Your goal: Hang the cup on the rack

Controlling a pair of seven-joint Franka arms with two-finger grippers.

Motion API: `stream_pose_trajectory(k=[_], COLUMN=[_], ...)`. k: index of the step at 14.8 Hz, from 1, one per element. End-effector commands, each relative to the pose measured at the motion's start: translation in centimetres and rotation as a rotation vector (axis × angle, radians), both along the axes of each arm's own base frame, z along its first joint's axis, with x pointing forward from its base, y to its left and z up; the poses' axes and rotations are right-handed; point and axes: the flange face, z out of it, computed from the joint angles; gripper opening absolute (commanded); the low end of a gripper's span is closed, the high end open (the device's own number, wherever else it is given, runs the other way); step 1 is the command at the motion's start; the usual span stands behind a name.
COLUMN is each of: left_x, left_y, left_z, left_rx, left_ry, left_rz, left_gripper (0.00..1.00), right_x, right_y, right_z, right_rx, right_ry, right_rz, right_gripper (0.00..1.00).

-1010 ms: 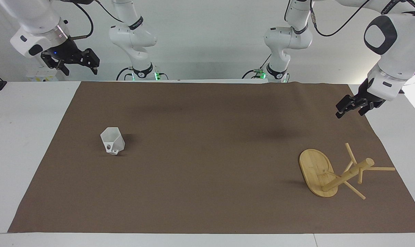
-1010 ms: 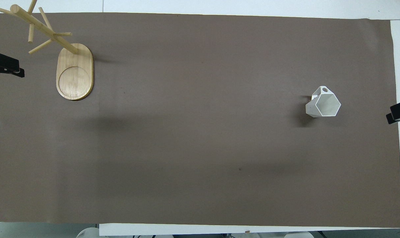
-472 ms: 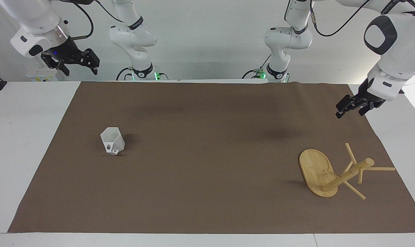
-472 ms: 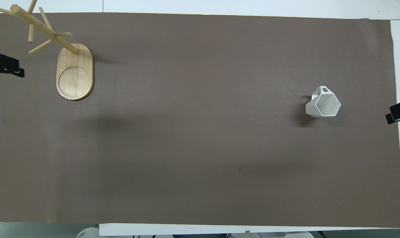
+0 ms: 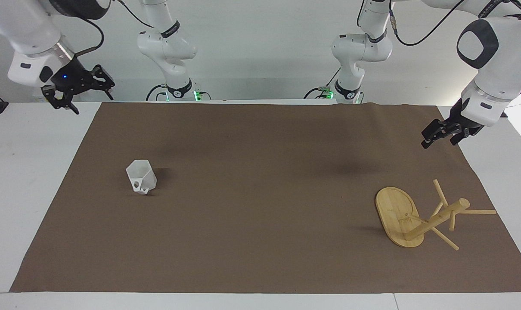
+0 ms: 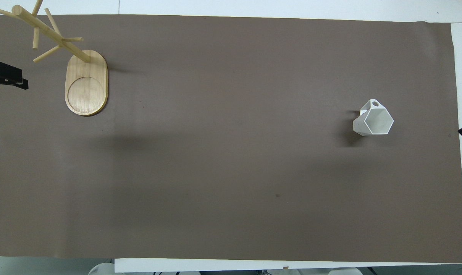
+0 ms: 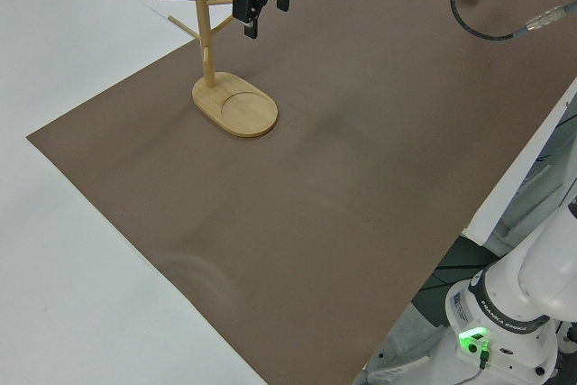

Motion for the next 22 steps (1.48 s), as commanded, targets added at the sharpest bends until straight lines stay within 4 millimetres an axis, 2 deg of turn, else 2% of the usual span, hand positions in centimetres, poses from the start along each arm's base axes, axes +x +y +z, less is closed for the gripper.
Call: stream_pose_trajectory(k=[1, 3, 7, 8, 10, 13, 15, 18, 20, 22], left_x=[-0.7, -0.7, -0.7, -0.7, -0.7, -0.7, -0.7, -0.7, -0.7, -0.7], left_y=[0.4, 0.4, 0.4, 0.4, 0.4, 0.4, 0.4, 0.4, 0.4, 0.4], left_z=[0.1, 0.0, 0.1, 0.1, 0.1, 0.1, 0.1, 0.1, 0.1, 0.1], left_rx=[0.013, 0.013, 0.013, 0.013, 0.013, 0.013, 0.013, 0.013, 0.013, 0.013], left_ry=[-0.004, -0.002, -0.004, -0.004, -0.004, -0.004, -0.004, -0.004, -0.004, -0.004], left_rz=[-0.013, -0.013, -0.013, -0.011, -0.013, -0.013, -0.011, -0.013, -0.013, -0.013], left_gripper=[1.0, 1.0, 1.0, 1.0, 1.0, 1.0, 1.0, 1.0, 1.0, 1.0], right_x=[1.9, 3.9, 6.1, 6.0, 5.7, 3.4, 2.3, 2.0, 1.1, 1.3], right_y=[-4.5, -7.3, -9.8, -10.9, -11.4, -12.7, -12.5, -12.2, -11.0, -10.1], right_z=[-4.6, -9.1, -19.3, -22.1, -27.4, -33.7, -39.6, -40.0, -41.1, -41.3], right_rx=[0.171, 0.337, 0.651, 0.73, 0.883, 1.033, 1.174, 1.203, 1.229, 1.228], right_ry=[-0.056, -0.106, -0.243, -0.289, -0.387, -0.495, -0.567, -0.61, -0.617, -0.633], right_rz=[0.191, 0.284, 0.463, 0.467, 0.504, 0.522, 0.509, 0.563, 0.581, 0.617], right_gripper=[1.0, 1.0, 1.0, 1.0, 1.0, 1.0, 1.0, 1.0, 1.0, 1.0])
